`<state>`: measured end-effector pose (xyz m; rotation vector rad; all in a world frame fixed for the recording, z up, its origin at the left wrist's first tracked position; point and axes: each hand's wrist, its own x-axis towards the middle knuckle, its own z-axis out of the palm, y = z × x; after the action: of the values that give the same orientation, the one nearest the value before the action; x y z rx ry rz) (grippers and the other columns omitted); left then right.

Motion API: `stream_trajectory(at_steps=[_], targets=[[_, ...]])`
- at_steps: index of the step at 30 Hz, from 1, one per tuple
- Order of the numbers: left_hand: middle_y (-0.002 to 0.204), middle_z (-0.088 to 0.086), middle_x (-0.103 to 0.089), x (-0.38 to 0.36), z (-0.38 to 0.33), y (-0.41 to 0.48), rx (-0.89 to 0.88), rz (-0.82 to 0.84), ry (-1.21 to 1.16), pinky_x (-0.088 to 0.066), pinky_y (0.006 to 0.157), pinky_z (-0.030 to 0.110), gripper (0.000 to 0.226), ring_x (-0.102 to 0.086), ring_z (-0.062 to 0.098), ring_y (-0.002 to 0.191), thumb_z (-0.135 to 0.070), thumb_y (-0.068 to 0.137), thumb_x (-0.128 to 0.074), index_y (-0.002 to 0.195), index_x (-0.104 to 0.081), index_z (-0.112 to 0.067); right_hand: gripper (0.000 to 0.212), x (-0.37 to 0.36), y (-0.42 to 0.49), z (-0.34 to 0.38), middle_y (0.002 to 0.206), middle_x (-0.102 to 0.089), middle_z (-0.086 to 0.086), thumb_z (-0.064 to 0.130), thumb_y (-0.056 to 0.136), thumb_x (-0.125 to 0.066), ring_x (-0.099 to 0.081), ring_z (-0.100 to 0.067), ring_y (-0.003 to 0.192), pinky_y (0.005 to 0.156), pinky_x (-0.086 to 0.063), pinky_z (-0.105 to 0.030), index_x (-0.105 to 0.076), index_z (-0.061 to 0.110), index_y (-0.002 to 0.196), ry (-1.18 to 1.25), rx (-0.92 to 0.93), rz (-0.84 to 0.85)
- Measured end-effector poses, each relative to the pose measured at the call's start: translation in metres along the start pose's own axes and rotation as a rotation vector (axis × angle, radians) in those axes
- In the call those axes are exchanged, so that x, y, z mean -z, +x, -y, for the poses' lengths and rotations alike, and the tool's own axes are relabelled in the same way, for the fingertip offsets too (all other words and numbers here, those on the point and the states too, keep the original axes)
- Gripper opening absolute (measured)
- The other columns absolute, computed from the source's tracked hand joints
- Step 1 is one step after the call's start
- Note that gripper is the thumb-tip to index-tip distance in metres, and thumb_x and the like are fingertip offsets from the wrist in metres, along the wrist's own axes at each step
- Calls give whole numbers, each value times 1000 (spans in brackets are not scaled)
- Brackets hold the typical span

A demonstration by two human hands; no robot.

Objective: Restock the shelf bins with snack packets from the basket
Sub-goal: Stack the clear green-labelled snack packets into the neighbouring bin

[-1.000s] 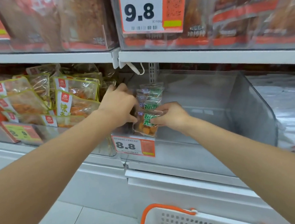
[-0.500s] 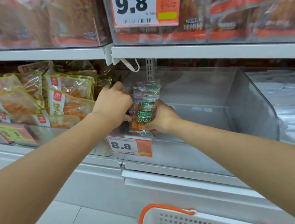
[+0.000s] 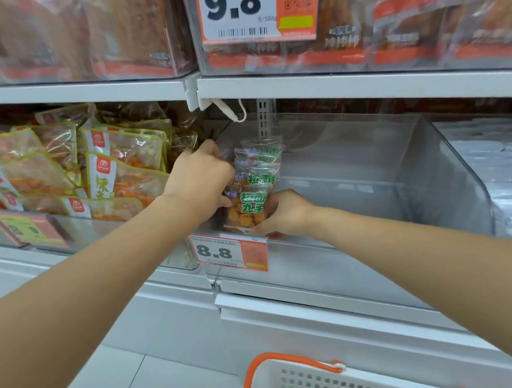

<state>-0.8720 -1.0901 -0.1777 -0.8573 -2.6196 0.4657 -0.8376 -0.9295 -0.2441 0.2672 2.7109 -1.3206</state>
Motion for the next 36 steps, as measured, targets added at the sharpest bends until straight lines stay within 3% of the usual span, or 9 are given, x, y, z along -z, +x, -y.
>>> stream_trajectory(at_steps=[5,9,12,17,20,24,27,30,36], targets=[[115,6,-58,2,-1,0,0,-10,1,-47,88,39,38,-40,21,125,-47,83,-70,112,-68,-24,27,-1,0,2,79,-68,-3,12,68,-87,-71,-23,81,78,-61,-40,-61,17,73,16,-17,-26],[115,4,-58,3,0,-1,-8,7,11,-46,87,38,40,-39,21,125,-50,82,-69,114,-67,-26,31,-1,-4,3,91,-67,-3,14,69,-87,-69,-25,94,85,-59,-39,-58,22,77,68,-21,43],[120,4,-59,7,-1,-3,-26,36,60,-42,93,40,43,-38,22,127,-51,83,-67,118,-65,-25,36,4,-10,3,80,-58,3,16,71,-86,-65,-24,95,91,-55,-36,-50,22,75,-1,-27,56],[122,1,-61,14,-7,-13,-26,-18,107,-33,98,41,46,-44,23,124,-53,87,-61,121,-61,-24,31,20,-33,8,74,-51,-1,11,76,-76,-62,-23,78,66,-52,-32,-45,16,73,-115,-14,-97],[113,0,-64,21,-18,-30,12,-147,-60,-36,92,38,32,-48,23,114,-44,90,-59,112,-63,-22,14,27,-61,15,69,-53,4,11,78,-66,-55,-19,71,62,-44,-30,-53,17,78,-136,205,-313],[88,-4,-56,46,-55,-67,196,-276,-626,-44,68,36,7,-56,21,81,-25,87,-58,82,-56,-22,9,25,-118,18,58,-42,10,11,79,-62,-48,-19,61,57,-40,-35,-55,17,79,-210,531,-628],[70,-4,-54,58,-91,-97,253,-169,-923,-43,59,35,20,-58,20,66,-21,82,-59,68,-44,-21,9,16,-161,4,54,-37,10,14,81,-63,-48,-21,58,55,-39,-34,-56,18,81,-233,538,-717],[63,-5,-52,52,-124,-130,256,-11,-1016,-37,57,32,23,-52,21,68,-19,77,-61,64,-42,-21,15,0,-198,-34,53,-42,8,12,79,-65,-47,-17,56,57,-40,-34,-54,22,80,-161,414,-642],[92,-2,-62,6,-195,-177,103,550,-996,-51,79,34,6,-60,18,85,-25,82,-64,83,-60,-21,15,-37,-252,-127,67,-59,7,13,80,-63,-56,-16,66,63,-47,-36,-58,24,88,-186,94,-292]])
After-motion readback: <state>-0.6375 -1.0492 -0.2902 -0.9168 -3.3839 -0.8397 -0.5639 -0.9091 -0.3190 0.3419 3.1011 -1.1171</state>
